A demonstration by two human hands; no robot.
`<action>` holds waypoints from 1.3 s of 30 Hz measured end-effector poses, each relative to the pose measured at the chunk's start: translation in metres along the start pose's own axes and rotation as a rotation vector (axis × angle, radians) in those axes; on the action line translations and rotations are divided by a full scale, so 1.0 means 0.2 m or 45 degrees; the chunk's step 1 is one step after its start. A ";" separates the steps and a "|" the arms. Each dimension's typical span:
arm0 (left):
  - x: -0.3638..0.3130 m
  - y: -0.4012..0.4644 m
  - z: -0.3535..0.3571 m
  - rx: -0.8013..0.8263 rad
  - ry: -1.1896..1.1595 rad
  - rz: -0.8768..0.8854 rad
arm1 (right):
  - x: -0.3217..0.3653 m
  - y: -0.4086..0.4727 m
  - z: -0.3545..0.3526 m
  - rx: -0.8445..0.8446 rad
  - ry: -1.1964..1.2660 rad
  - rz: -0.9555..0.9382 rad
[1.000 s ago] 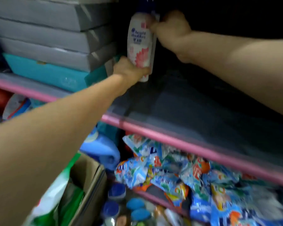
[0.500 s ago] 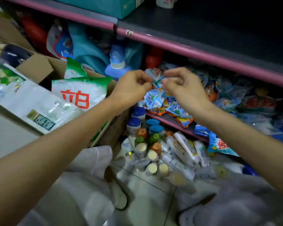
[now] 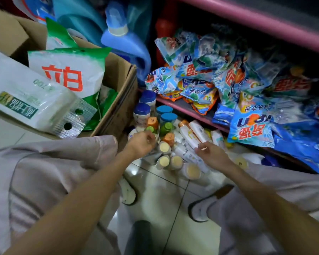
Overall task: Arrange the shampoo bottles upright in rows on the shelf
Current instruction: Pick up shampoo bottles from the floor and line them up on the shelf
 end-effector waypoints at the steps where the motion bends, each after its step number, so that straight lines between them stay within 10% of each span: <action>1: -0.01 -0.01 0.05 0.050 0.030 0.017 | -0.05 0.00 0.03 0.096 -0.099 0.029; 7: 0.04 -0.07 0.25 0.225 0.255 0.123 | -0.21 -0.01 0.15 0.243 -0.352 -0.085; 14: 0.07 -0.02 0.29 0.204 0.383 0.148 | -0.39 0.11 -0.24 -0.786 -0.399 0.236; 18: 0.02 -0.01 0.31 0.103 0.352 0.114 | -0.63 0.20 -0.35 -0.551 -0.172 0.656; 28: -0.01 0.18 -0.03 -0.474 0.288 -0.108 | -0.85 0.28 -0.38 -0.613 -0.083 0.542; 39: 0.11 0.62 -0.17 0.044 0.947 -0.022 | -0.72 0.07 -0.52 -0.766 -0.237 0.214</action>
Point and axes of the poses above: each hand's wrist, its own y-axis towards the middle knuckle, its own z-axis out of the palm, x = y × z, the point moved 1 cm from there along y, towards the middle knuckle, and after that the axes turned 11 degrees about z, right-handed, at the moved point
